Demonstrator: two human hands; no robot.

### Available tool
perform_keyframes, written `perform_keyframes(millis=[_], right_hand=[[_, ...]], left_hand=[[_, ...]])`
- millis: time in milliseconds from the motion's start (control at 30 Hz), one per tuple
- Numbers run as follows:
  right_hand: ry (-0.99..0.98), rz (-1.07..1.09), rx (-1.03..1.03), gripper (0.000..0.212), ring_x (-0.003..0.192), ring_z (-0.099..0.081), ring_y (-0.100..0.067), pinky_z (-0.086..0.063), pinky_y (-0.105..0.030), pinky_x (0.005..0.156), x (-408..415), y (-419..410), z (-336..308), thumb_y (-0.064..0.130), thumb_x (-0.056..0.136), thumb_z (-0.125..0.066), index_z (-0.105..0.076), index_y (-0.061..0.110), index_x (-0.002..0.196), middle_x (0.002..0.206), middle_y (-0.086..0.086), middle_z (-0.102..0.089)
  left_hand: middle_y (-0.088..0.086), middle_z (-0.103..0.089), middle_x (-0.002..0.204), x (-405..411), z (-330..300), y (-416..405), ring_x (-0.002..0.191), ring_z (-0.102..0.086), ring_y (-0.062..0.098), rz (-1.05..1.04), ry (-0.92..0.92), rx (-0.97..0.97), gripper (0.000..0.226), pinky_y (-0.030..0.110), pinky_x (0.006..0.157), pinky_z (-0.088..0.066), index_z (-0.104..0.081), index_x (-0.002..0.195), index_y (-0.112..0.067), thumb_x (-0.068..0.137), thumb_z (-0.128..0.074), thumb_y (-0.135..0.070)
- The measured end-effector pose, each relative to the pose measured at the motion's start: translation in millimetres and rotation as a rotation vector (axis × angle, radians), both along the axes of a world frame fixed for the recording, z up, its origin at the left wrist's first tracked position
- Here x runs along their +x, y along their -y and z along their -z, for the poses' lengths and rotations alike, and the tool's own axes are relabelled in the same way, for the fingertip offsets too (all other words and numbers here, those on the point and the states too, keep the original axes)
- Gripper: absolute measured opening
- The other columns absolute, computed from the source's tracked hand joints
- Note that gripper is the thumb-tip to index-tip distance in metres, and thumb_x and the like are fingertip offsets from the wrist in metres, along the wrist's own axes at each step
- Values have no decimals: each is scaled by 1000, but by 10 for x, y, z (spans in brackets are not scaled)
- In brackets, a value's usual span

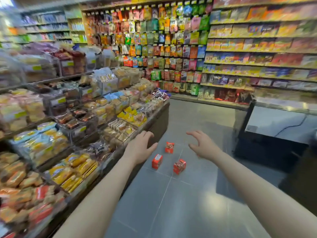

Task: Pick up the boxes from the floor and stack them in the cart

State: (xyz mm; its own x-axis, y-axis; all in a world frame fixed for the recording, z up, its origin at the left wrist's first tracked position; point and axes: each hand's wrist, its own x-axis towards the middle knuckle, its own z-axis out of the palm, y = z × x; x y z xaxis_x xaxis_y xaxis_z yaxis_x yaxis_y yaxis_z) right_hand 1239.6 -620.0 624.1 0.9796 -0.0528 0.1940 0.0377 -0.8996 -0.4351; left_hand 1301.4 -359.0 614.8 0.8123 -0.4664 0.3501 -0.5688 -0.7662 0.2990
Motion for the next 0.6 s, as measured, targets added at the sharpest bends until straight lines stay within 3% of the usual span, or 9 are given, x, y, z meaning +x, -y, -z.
perform_keyframes(millis=[400,600], right_hand=[[-78,267,78,50,123,-48,-21,-34,-26,98,1232,1280,340,22,89,-60,-46,20,137,137,-4,-46],[-122,383,105,47,127,-44,-20,-34,-28,101,1835,1817,523,26,91,-56,-47,20,136,138,-3,-46]], left_hand=[[-2,-50,120,2011,332,1387,110,-53,17,217,-102,28,42,33,81,-45,-50,124,-20,93,-49,-47],[0,-50,123,2998,579,2101,114,-52,19,310,-166,66,47,36,88,-46,-48,128,-18,93,-47,-48]])
